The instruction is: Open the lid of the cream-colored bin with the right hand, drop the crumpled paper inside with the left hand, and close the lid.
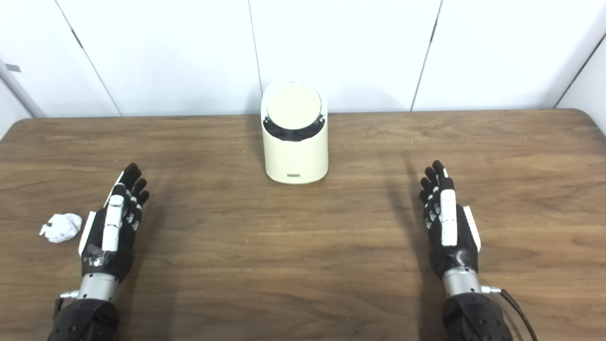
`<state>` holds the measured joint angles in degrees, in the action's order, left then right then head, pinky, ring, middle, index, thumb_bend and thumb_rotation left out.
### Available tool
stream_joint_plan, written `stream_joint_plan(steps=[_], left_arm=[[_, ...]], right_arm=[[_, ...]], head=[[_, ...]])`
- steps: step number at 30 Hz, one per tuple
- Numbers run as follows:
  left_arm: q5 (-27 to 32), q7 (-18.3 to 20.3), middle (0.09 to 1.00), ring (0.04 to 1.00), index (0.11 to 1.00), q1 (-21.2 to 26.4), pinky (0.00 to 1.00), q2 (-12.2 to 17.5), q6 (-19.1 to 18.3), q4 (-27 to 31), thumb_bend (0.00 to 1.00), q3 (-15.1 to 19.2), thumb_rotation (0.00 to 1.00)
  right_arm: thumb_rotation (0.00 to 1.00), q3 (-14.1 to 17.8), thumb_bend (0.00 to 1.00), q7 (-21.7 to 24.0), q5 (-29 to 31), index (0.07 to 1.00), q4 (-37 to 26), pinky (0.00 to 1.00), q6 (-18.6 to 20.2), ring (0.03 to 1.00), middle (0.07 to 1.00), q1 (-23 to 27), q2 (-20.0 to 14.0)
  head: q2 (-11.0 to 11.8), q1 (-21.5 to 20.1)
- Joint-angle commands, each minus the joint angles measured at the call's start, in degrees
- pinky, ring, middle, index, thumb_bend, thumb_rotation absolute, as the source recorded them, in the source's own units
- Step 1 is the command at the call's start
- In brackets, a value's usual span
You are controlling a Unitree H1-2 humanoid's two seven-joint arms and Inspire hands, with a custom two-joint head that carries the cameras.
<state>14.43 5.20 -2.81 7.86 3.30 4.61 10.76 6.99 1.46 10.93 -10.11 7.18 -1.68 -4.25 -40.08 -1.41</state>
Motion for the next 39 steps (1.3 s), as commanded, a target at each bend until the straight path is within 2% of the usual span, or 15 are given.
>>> stream_joint_plan(steps=[1, 7, 11, 18, 27, 33, 39], left_arm=[[-0.29, 0.16, 0.993, 0.994, 0.977, -0.43, 1.0, -0.34, 1.57, -1.68, 0.49, -0.25, 0.83], [-0.19, 0.74, 0.996, 0.996, 0.979, -0.5, 1.0, -0.26, 2.82, -2.64, 0.47, -0.29, 0.84], [0.07, 1.09, 1.0, 0.999, 0.99, -0.71, 1.0, -0.23, 3.31, -3.09, 0.46, -0.21, 0.83], [-0.43, 1.2, 1.0, 1.0, 0.99, -0.88, 1.0, -0.43, 4.86, -4.52, 0.45, -0.45, 0.84], [-0.57, 1.28, 1.0, 1.0, 0.998, -1.4, 1.0, -0.96, 4.95, -4.9, 0.45, -0.64, 0.83], [-0.61, 1.41, 1.0, 1.0, 1.0, -1.43, 1.0, -1.24, 5.55, -5.53, 0.44, -0.77, 0.82], [-1.47, 0.74, 1.0, 1.0, 1.0, -1.57, 1.0, -1.73, 5.66, -5.68, 0.42, -0.89, 0.82]], right_arm=[[1.0, 0.08, 0.47, 0.12, 0.22, 0.997, -0.67, 1.0, -0.9, 0.978, 0.982, 0.65, 0.15], [1.0, -0.02, 0.5, 0.02, -0.52, 0.991, -1.15, 1.0, -0.94, 0.98, 0.986, 0.83, -0.08], [1.0, -0.22, 0.52, 0.07, -1.07, 0.979, -0.65, 1.0, -1.6, 0.973, 0.973, 1.38, -0.04], [1.0, -0.5, 0.48, -0.29, -1.55, 0.983, 0.0, 1.0, -1.57, 0.966, 0.967, 2.09, 0.55], [1.0, -0.61, 0.5, 0.08, -1.15, 0.985, 0.9, 1.0, -1.86, 0.973, 0.968, 3.4, 0.69], [0.99, -0.55, 0.51, -0.17, -1.35, 0.978, 1.42, 1.0, -2.57, 0.97, 0.962, 5.37, 0.67], [0.92, -1.24, 0.55, -0.31, -3.69, 0.979, 2.2, 1.0, -2.63, 0.97, 0.967, 8.87, -0.31]], head=[[0.16, -0.2], [1.48, -1.29], [3.19, -1.91], [6.87, -1.93], [9.82, -2.35], [10.85, -2.23], [11.63, -2.38]])
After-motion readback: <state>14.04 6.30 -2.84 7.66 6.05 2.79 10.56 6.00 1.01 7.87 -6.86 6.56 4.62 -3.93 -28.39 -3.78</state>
